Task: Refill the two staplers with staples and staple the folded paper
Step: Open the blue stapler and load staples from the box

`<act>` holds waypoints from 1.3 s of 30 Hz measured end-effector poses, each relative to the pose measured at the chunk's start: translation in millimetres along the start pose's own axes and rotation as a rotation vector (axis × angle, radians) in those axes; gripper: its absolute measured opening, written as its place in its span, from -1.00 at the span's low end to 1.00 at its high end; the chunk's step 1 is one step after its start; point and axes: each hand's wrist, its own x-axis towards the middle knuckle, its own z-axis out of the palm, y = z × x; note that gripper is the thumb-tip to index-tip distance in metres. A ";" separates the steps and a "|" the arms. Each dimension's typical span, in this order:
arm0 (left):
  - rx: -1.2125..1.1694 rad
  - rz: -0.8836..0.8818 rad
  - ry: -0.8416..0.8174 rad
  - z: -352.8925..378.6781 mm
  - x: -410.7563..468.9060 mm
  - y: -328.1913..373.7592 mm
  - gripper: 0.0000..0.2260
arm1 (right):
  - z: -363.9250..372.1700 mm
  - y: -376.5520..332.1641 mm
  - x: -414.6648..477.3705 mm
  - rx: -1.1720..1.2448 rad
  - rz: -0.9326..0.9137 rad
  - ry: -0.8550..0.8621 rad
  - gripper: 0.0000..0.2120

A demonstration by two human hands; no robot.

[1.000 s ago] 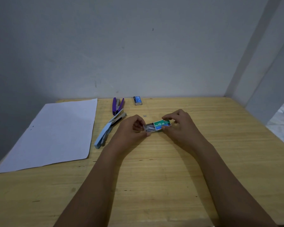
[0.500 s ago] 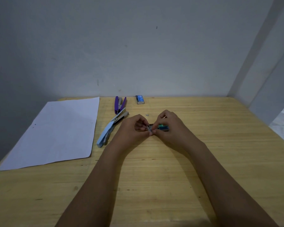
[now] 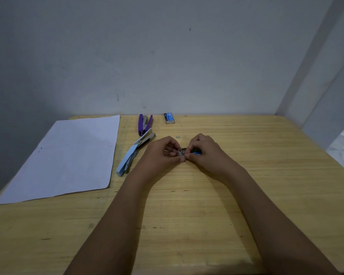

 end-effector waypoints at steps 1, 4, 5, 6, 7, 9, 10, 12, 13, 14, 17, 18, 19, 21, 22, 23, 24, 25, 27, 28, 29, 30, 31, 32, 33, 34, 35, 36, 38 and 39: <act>0.001 0.005 -0.003 0.0 -0.1 0.3 -0.75 | -0.3 -0.1 -0.2 0.012 0.005 0.000 -0.95; -0.008 0.011 -0.003 0.1 -0.3 1.0 -0.75 | -1.3 0.2 -0.4 0.054 0.024 0.003 -0.92; -0.011 0.008 -0.001 0.3 -0.5 1.3 -0.75 | -1.5 0.1 -0.7 0.058 0.023 0.005 -0.89; -0.013 0.008 0.002 0.6 -0.8 1.5 -0.75 | -1.6 0.3 -1.1 0.060 0.017 0.011 -0.86; -0.014 0.009 0.007 1.0 -0.8 1.0 -0.75 | -1.6 0.6 -1.4 0.066 0.007 0.021 -0.84; -0.017 0.010 0.016 1.5 -0.7 0.3 -0.75 | -0.7 1.0 -1.9 0.088 -0.017 0.050 -0.87; -0.017 0.010 0.017 1.6 -0.7 0.2 -0.75 | -0.2 1.3 -1.6 0.092 -0.027 0.062 -0.92; -0.013 0.023 0.009 1.4 -0.1 0.6 -0.75 | 0.6 1.6 -0.4 0.065 -0.045 0.073 -0.97; -0.009 0.031 0.003 1.1 0.2 0.6 -0.75 | 1.2 2.0 0.5 0.047 -0.055 0.079 -0.94; -0.005 0.036 0.000 0.9 0.3 1.2 -0.76 | 1.4 2.2 1.2 0.033 -0.062 0.085 -0.93; -0.007 0.036 0.001 0.8 -0.2 2.1 -0.76 | 1.6 2.7 1.9 0.019 -0.067 0.107 -0.93; -0.007 0.038 0.000 0.7 -0.1 2.2 -0.76 | 2.1 3.1 1.9 0.019 -0.066 0.114 -0.93; -0.006 0.040 0.000 0.8 -0.2 2.1 -0.75 | 2.8 3.2 2.0 0.015 -0.066 0.122 -0.93; -0.005 0.037 0.000 0.9 0.0 2.2 -0.75 | 4.0 3.3 1.6 0.007 -0.067 0.141 -0.91; -0.007 0.030 0.000 0.9 -0.1 2.3 -0.74 | 4.7 3.4 1.7 0.007 -0.069 0.153 -0.90; -0.008 0.023 -0.001 1.0 -0.1 2.2 -0.74 | 5.5 3.7 1.8 0.006 -0.071 0.164 -0.89; -0.010 0.016 0.002 1.3 -0.3 2.3 -0.74 | 6.4 3.9 2.0 0.002 -0.072 0.172 -0.89; -0.014 0.012 0.009 1.7 -0.7 2.2 -0.74 | 7.3 4.2 2.5 -0.008 -0.073 0.178 -0.89; -0.023 0.007 0.023 2.5 -1.6 2.8 -0.75 | 9.1 5.3 3.9 -0.037 -0.068 0.179 -0.89; -0.024 0.004 0.024 2.7 -1.9 3.0 -0.75 | 9.7 5.8 4.6 -0.036 -0.061 0.179 -0.89; -0.025 -0.002 0.023 3.0 -2.2 3.5 -0.75 | 9.8 6.2 5.0 -0.017 -0.054 0.182 -0.90; -0.027 -0.012 0.022 2.8 -2.6 4.1 -0.75 | 9.4 6.0 5.1 0.010 -0.045 0.186 -0.91; -0.030 -0.021 0.020 2.5 -2.8 4.9 -0.75 | 8.6 5.5 4.6 0.035 -0.034 0.191 -0.92; -0.030 -0.026 0.019 2.3 -3.0 5.6 -0.75 | 7.5 4.9 3.7 0.055 -0.022 0.195 -0.92; -0.027 -0.029 0.018 1.8 -2.9 5.9 -0.75 | 6.4 4.2 2.6 0.078 -0.010 0.199 -0.91; -0.023 -0.031 0.018 1.6 -2.9 6.0 -0.75 | 5.4 3.8 1.3 0.110 0.000 0.203 -0.90; -0.024 -0.033 0.019 1.6 -3.0 6.0 -0.75 | 4.2 3.1 -0.5 0.149 0.008 0.207 -0.88; -0.030 -0.034 0.021 1.7 -3.1 6.1 -0.75 | 3.0 2.7 -1.9 0.189 0.011 0.215 -0.88; -0.037 -0.032 0.022 2.0 -3.1 6.1 -0.76 | 1.2 3.0 -3.4 0.246 0.005 0.261 -0.92; -0.035 -0.029 0.020 2.2 -3.0 6.2 -0.76 | 0.1 4.3 -3.8 0.268 0.009 0.297 -0.94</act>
